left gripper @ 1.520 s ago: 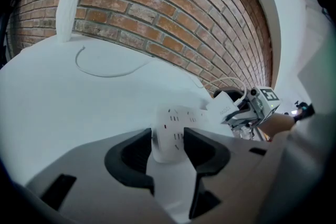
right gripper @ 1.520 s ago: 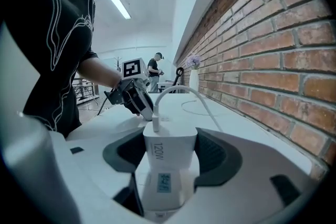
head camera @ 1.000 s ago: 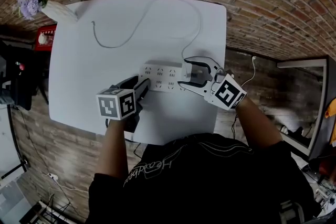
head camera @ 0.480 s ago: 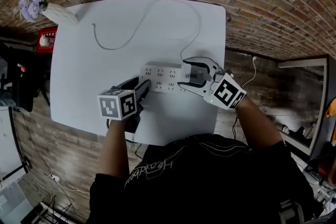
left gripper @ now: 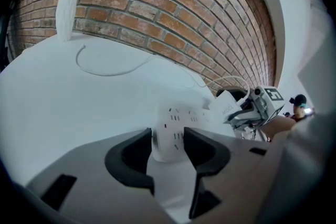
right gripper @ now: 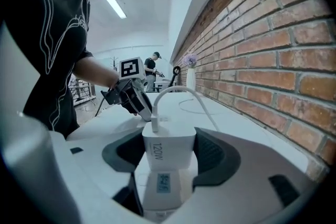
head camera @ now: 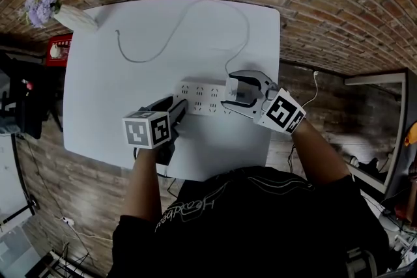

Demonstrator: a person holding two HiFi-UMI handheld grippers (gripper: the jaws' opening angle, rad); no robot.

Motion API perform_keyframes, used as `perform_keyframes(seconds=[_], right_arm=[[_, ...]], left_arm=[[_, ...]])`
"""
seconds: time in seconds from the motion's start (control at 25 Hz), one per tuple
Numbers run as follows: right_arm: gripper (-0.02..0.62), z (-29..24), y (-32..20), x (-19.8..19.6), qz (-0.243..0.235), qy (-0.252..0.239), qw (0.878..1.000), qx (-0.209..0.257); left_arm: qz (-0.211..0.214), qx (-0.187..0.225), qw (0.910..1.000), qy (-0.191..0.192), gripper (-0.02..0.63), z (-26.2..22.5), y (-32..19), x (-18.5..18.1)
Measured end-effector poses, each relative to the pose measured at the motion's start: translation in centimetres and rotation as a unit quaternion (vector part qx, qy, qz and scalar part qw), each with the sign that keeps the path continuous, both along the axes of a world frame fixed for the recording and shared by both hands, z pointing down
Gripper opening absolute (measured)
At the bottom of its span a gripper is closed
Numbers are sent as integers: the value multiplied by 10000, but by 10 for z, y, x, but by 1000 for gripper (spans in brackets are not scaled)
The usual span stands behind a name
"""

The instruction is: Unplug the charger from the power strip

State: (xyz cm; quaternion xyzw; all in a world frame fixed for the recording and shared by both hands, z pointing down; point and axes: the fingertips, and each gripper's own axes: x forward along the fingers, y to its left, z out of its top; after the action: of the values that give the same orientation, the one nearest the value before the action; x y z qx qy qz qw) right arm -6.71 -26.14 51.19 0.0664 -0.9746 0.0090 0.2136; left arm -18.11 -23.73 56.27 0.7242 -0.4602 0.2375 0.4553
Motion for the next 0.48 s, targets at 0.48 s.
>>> perform_keyframes(seconds=[0.48], right_arm=[[245, -1, -2, 1, 36, 49, 9998, -169]], left_arm=[[46, 35, 10000, -1, 190, -1, -1, 0]])
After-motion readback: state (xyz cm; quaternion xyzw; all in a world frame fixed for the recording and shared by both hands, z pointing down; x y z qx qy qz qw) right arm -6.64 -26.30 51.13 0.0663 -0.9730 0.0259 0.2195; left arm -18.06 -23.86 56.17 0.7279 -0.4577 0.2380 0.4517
